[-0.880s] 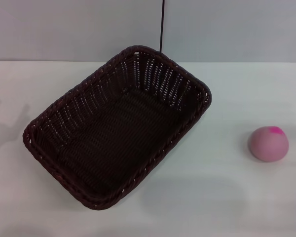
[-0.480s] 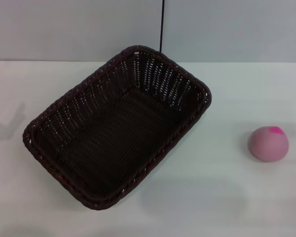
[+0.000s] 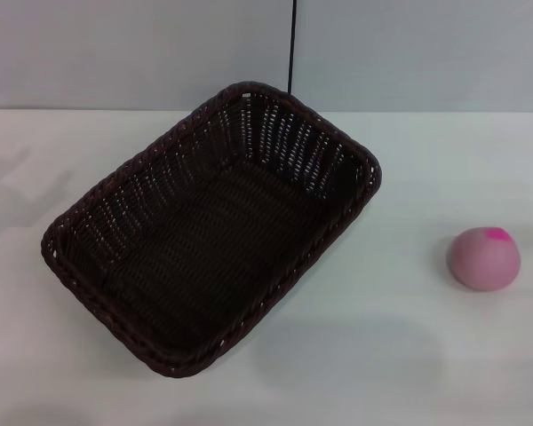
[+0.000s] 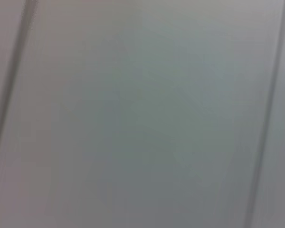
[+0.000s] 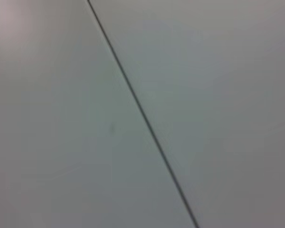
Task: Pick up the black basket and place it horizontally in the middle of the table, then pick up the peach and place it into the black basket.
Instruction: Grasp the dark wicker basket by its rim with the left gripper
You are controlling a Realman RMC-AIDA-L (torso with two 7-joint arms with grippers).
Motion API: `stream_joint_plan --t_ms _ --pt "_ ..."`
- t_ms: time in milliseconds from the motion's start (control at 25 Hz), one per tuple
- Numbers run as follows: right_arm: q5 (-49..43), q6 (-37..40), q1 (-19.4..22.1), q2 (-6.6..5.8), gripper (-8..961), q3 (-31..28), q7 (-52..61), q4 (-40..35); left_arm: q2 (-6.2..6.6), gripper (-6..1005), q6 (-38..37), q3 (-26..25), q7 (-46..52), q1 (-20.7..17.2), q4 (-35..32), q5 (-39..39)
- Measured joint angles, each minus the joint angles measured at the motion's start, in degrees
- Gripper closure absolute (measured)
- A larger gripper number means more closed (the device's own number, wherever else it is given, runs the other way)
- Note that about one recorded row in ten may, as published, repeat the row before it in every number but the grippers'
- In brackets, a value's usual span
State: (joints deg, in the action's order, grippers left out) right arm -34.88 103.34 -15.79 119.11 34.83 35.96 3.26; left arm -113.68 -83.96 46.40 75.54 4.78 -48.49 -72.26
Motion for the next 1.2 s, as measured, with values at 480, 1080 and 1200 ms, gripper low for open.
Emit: stream_joint_plan --t_ms 480,1080,1200 --pt "-0.1 0.3 2.1 0.05 279 -2.1 0.0 0.1 -3.56 251 -7.4 0.7 35.4 12.1 -37.4 -42.8" --pt "0.0 -0.4 2.2 0.05 281 -2.2 0.0 1.3 -4.86 286 -0.8 18.7 46.9 20.8 -34.9 -64.3" --pt "0.0 -0.8 1.9 0.07 281 -2.2 0.0 1.3 -4.89 293 -0.6 19.3 47.3 21.7 -32.9 -65.4"
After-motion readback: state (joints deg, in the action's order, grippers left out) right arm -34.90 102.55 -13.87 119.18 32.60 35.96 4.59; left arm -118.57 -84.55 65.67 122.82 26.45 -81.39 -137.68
